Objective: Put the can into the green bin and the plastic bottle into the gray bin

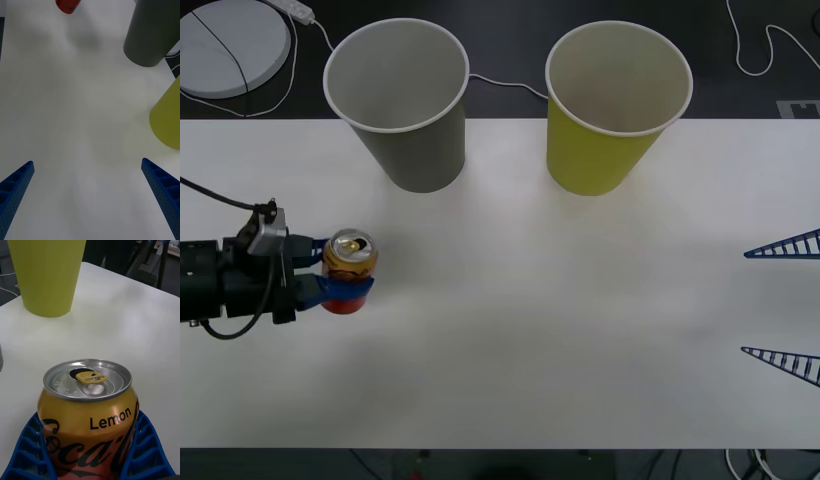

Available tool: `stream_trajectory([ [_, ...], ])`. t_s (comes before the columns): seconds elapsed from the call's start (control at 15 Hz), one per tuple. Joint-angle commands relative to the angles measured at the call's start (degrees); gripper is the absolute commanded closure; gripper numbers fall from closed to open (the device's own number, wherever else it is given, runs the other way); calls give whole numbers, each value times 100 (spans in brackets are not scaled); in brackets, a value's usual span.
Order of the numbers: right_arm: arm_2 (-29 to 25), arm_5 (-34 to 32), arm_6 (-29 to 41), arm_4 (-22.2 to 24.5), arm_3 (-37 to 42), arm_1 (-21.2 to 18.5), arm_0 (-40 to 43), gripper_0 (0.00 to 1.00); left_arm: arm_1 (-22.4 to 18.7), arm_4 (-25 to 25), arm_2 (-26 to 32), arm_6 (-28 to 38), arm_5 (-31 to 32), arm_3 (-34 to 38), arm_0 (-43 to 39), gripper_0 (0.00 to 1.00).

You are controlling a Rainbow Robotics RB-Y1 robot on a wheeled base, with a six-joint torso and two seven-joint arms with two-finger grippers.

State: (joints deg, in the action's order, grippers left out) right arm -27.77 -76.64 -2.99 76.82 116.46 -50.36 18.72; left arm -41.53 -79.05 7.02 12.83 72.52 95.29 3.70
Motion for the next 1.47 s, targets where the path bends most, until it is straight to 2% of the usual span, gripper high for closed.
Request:
stream_trajectory([
  [0.07,0,0,0,0,0,0,0,0,-251,-163,72,633,43,456,0,100],
  [0.33,0,0,0,0,0,0,0,0,-699,-190,318,1863,430,1290,96,100],
  [0.47,0,0,0,0,0,0,0,0,-769,-506,476,2496,852,1537,448,100],
  [0.67,0,0,0,0,0,0,0,0,-778,-1024,397,3296,1370,1563,1300,100],
  [0.73,0,0,0,0,0,0,0,0,-822,-1218,265,3647,1511,1563,1661,100],
  [1.0,0,0,0,0,0,0,0,0,-936,-1341,-42,4570,1528,1563,2346,100],
  [1.2,0,0,0,0,0,0,0,0,-1024,-1499,-482,5256,1660,1563,3129,100],
  [1.33,0,0,0,0,0,0,0,0,-1024,-1684,-886,5651,1695,1572,3726,100],
  [1.47,0,0,0,0,0,0,0,0,-1015,-2035,-1528,5836,1748,1537,4412,100],
])
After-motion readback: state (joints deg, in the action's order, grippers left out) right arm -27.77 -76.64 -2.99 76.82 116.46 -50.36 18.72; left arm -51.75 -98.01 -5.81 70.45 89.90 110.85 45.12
